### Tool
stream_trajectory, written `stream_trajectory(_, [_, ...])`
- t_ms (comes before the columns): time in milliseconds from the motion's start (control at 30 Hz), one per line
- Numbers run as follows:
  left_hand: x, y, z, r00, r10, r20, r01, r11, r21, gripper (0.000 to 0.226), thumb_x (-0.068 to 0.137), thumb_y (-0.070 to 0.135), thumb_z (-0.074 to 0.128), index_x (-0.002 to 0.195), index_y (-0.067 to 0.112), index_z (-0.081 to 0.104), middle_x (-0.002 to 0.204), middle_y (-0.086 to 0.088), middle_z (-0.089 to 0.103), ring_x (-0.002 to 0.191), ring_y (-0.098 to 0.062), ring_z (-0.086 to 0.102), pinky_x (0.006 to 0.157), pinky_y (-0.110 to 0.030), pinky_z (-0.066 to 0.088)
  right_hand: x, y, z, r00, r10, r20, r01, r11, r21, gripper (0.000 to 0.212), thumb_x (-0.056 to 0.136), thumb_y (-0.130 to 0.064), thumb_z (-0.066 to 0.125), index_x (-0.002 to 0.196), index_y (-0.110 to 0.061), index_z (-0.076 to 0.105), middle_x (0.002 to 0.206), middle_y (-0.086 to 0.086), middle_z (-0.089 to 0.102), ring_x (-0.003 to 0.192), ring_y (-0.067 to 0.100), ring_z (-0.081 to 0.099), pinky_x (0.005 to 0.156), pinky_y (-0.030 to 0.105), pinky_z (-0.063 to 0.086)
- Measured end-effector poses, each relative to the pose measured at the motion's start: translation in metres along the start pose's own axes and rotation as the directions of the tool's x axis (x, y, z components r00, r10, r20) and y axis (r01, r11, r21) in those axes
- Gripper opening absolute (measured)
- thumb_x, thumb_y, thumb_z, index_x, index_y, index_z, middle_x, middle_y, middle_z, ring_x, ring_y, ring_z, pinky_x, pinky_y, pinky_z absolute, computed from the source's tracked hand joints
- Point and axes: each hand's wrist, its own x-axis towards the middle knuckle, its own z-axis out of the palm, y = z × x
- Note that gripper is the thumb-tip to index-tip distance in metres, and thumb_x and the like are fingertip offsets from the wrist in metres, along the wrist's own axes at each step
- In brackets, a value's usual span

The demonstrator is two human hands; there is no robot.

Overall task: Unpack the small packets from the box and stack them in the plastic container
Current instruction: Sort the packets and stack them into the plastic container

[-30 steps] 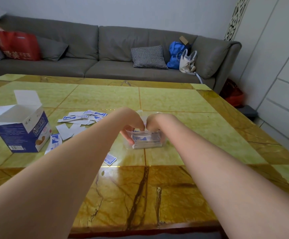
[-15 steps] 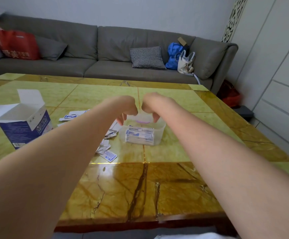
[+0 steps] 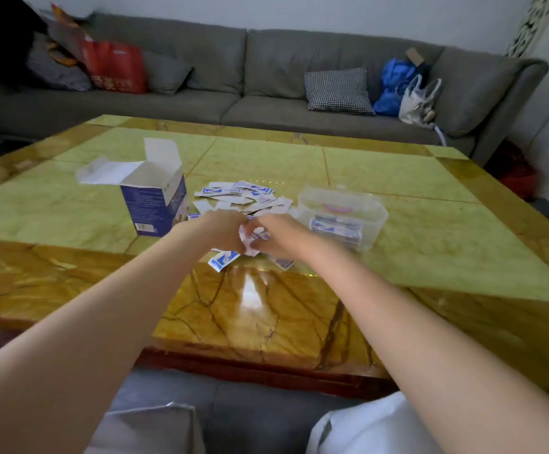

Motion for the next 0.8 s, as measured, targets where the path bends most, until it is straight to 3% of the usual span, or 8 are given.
stream_trajectory(133, [0.001, -0.018, 0.023, 0.992, 0.036, -0.118, -0.053, 0.988, -0.144, 0.044, 0.080, 0.025, 0.068, 0.121, 0.017, 0.054, 0.125, -0.008, 0.055, 0.114, -0.024, 0.052, 0.093, -0.031, 0.041, 0.007, 0.002, 0.026, 0.998, -0.042, -0.052, 0.041, 0.999, -0.028, 0.042, 0.081, -0.031, 0.067, 0.117, -0.013, 0.056, 0.119, 0.009, 0.052, 0.114, 0.028, 0.046, 0.091, 0.034, 0.038])
stream_trajectory(267, [-0.002, -0.024, 0.033, 0.971, 0.027, -0.238, -0.102, 0.946, -0.308, 0.055, 0.078, 0.023, 0.072, 0.127, 0.021, 0.049, 0.129, -0.007, 0.047, 0.110, -0.022, 0.054, 0.092, -0.031, 0.044, 0.007, 0.005, 0.033, 0.984, -0.058, -0.168, 0.062, 0.998, 0.016, 0.022, 0.085, -0.020, 0.061, 0.106, -0.012, 0.060, 0.112, 0.009, 0.056, 0.106, 0.024, 0.052, 0.084, 0.029, 0.039])
stream_trajectory(367, [-0.003, -0.028, 0.038, 0.967, -0.052, -0.251, -0.022, 0.958, -0.286, 0.063, 0.078, 0.028, 0.071, 0.134, 0.021, 0.042, 0.136, -0.010, 0.039, 0.122, -0.027, 0.044, 0.100, -0.035, 0.039, 0.009, 0.007, 0.024, 0.959, 0.006, -0.283, 0.017, 0.997, 0.081, 0.012, 0.088, -0.011, 0.053, 0.092, -0.010, 0.064, 0.095, 0.009, 0.065, 0.088, 0.023, 0.059, 0.075, 0.029, 0.045])
stream_trajectory(433, [-0.009, -0.032, 0.039, 0.966, -0.144, -0.216, 0.082, 0.959, -0.271, 0.066, 0.078, 0.035, 0.070, 0.135, 0.020, 0.040, 0.138, -0.012, 0.039, 0.126, -0.029, 0.039, 0.103, -0.037, 0.035, 0.009, 0.011, 0.014, 0.949, 0.097, -0.299, -0.035, 0.978, 0.206, 0.012, 0.088, -0.008, 0.053, 0.082, -0.012, 0.063, 0.078, 0.003, 0.064, 0.069, 0.013, 0.057, 0.062, 0.017, 0.043])
stream_trajectory(500, [-0.014, -0.036, 0.039, 0.969, -0.153, -0.195, 0.094, 0.954, -0.283, 0.056, 0.080, 0.036, 0.068, 0.128, 0.016, 0.049, 0.133, -0.010, 0.045, 0.121, -0.026, 0.044, 0.099, -0.034, 0.038, 0.004, 0.015, 0.007, 0.953, 0.207, -0.220, -0.086, 0.884, 0.460, 0.017, 0.086, -0.007, 0.057, 0.074, -0.019, 0.057, 0.064, -0.006, 0.061, 0.059, 0.003, 0.053, 0.054, 0.011, 0.040])
stream_trajectory(567, [-0.018, -0.037, 0.039, 0.970, -0.120, -0.212, 0.052, 0.953, -0.299, 0.044, 0.081, 0.033, 0.067, 0.120, 0.014, 0.056, 0.124, -0.007, 0.054, 0.109, -0.022, 0.051, 0.087, -0.028, 0.042, -0.002, 0.014, 0.008, 0.954, 0.279, -0.106, -0.143, 0.738, 0.660, 0.022, 0.086, -0.006, 0.059, 0.071, -0.021, 0.054, 0.063, -0.009, 0.063, 0.067, 0.008, 0.058, 0.066, 0.023, 0.045])
stream_trajectory(667, [-0.019, -0.037, 0.036, 0.960, -0.120, -0.253, 0.025, 0.936, -0.351, 0.036, 0.082, 0.028, 0.067, 0.115, 0.012, 0.060, 0.116, -0.004, 0.061, 0.100, -0.020, 0.056, 0.075, -0.025, 0.040, -0.005, 0.010, 0.010, 0.945, 0.320, -0.067, -0.156, 0.622, 0.767, 0.019, 0.086, -0.003, 0.056, 0.074, -0.018, 0.056, 0.069, -0.001, 0.067, 0.078, 0.018, 0.062, 0.080, 0.037, 0.048])
stream_trajectory(800, [-0.018, -0.041, 0.029, 0.948, -0.145, -0.284, -0.014, 0.870, -0.493, 0.020, 0.087, 0.023, 0.062, 0.100, 0.010, 0.070, 0.089, -0.004, 0.068, 0.079, -0.018, 0.057, 0.067, -0.029, 0.045, -0.009, 0.008, 0.002, 0.963, 0.268, -0.011, -0.094, 0.373, 0.923, 0.012, 0.090, -0.004, 0.054, 0.079, -0.010, 0.057, 0.075, 0.005, 0.063, 0.064, 0.015, 0.058, 0.067, 0.030, 0.046])
